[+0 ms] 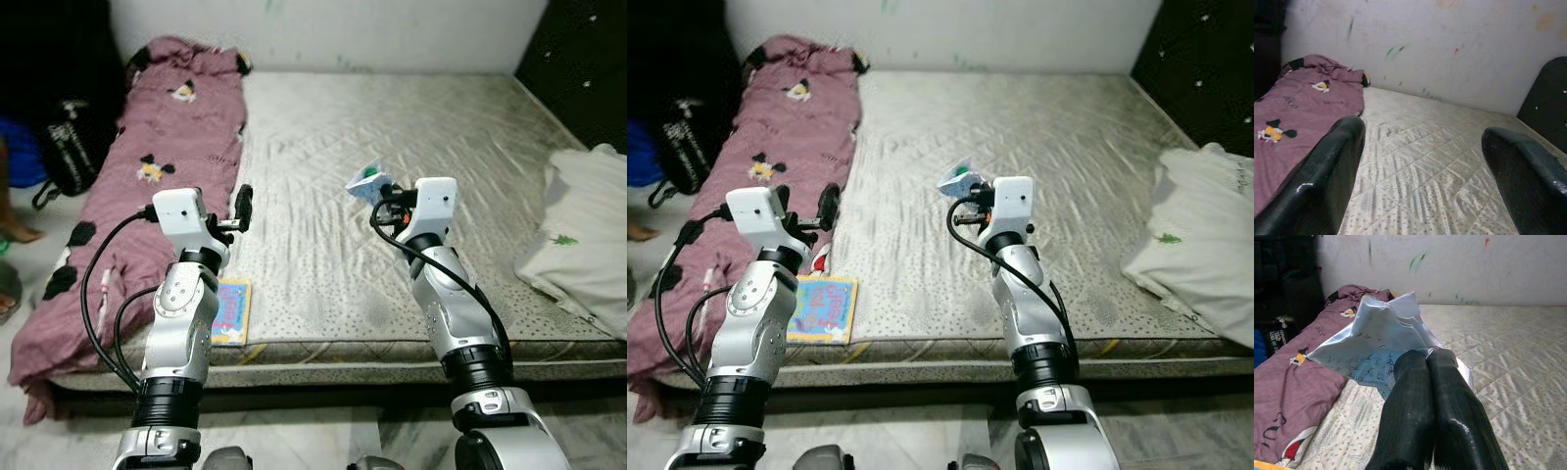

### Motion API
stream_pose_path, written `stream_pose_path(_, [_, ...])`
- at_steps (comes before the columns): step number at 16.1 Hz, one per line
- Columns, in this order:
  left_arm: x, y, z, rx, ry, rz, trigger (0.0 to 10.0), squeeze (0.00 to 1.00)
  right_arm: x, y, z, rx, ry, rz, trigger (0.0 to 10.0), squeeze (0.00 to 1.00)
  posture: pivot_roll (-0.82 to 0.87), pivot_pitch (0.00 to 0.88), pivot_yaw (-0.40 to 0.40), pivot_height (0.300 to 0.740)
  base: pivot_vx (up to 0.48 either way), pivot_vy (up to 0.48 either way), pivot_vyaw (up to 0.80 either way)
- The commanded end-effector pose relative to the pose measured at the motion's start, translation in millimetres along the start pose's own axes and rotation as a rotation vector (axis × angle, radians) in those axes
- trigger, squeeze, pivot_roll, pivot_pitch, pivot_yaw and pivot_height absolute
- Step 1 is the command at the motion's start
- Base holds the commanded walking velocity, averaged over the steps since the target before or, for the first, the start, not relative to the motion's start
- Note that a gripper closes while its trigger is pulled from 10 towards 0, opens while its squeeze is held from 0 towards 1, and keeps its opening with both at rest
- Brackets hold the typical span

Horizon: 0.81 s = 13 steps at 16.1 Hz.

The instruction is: Clean up the room

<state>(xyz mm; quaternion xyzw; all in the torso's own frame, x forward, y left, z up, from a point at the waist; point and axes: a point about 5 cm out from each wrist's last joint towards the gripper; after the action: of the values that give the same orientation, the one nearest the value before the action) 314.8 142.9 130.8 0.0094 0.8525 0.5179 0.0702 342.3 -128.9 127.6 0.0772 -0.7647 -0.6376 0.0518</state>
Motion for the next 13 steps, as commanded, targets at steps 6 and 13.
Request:
stream_pose_path(6, [-0.5,-0.2,-2.7,0.003,-0.02,0.005,10.0,0.0,-1.4,1.5,-1.9,0.011,0.005,-0.009,10.0,0.0,0.02,0.0,-0.021,0.74,0.0,0.0,0.0])
stream_pose_path(13, [-0.4,-1.2,-2.7,0.016,-0.02,0.009,10.0,0.0,-1.8,0.6,-1.2,0.019,0.015,-0.003,10.0,0.0,0.02,0.0,-0.024,0.74,0.0,0.387,0.0])
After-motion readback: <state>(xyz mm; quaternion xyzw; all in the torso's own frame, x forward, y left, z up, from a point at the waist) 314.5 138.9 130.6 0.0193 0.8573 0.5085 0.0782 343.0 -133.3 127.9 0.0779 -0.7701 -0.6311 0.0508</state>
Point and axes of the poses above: a point about 5 cm out from each wrist's last joint towards the gripper, its own x axis pointing back from the gripper into the wrist, its own y axis along the axis of the wrist's last joint, z = x × y, and after that the axes turned 15 degrees about x, right-handed
